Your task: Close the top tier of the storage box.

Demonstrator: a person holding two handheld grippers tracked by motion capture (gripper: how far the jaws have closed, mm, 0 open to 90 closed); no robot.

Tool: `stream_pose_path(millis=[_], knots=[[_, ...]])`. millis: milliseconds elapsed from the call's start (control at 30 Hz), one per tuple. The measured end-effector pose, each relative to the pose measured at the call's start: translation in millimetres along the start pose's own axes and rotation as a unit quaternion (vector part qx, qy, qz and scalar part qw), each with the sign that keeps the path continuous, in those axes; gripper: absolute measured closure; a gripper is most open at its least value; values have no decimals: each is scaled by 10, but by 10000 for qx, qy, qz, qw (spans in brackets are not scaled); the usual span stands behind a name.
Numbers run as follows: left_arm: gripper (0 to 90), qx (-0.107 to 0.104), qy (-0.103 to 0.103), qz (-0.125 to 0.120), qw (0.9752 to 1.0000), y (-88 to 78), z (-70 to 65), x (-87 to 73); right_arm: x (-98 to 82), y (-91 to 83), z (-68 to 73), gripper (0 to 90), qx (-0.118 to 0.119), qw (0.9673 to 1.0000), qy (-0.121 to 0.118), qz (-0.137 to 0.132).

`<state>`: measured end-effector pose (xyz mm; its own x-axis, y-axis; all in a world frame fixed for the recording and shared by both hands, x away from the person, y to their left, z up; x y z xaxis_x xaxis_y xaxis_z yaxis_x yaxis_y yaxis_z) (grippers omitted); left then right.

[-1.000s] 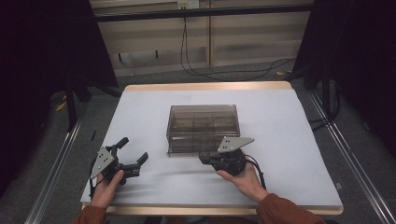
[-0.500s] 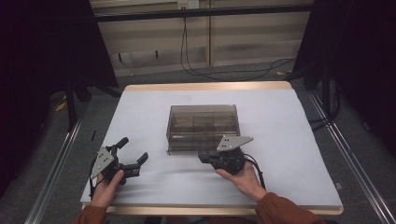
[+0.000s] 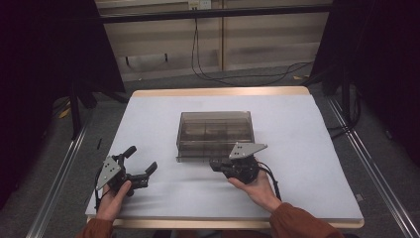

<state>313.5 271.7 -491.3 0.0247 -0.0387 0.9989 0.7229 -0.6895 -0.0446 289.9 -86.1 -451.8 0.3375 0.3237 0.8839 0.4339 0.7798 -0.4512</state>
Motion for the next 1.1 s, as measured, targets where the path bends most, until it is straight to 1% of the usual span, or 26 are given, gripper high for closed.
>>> stream_pose_path(millis=[300,400,467,600,633,1100], knots=[[16,1,1,3,10000,0,1,0,-1,-2,-22,900,-33,10000,5,-3],[16,5,39,21,10000,-3,3,0,1,10,-37,900,-45,10000,12,-19],[16,1,-2,4,10000,0,1,0,4,13,-49,900,-71,10000,14,-10],[16,12,-1,-1,10000,0,-1,0,4,12,-66,900,-90,10000,29,-24],[16,14,27,11,10000,-1,2,1,3,10,-75,900,-109,9999,38,-19],[15,17,14,3,10000,0,1,1,6,22,-109,900,-180,9998,40,-26]])
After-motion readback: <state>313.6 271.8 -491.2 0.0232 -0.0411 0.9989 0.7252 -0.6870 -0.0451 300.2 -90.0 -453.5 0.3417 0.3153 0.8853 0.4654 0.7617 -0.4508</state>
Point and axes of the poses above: each handheld gripper's, and its own axes: y roughly forward along the jaws, x roughly out of its top, z roughly to its left, the point moved 2 cm from there along y, roughly forward along the jaws, and after that the axes turned 1 degree about -x, right-handed, at the moved point
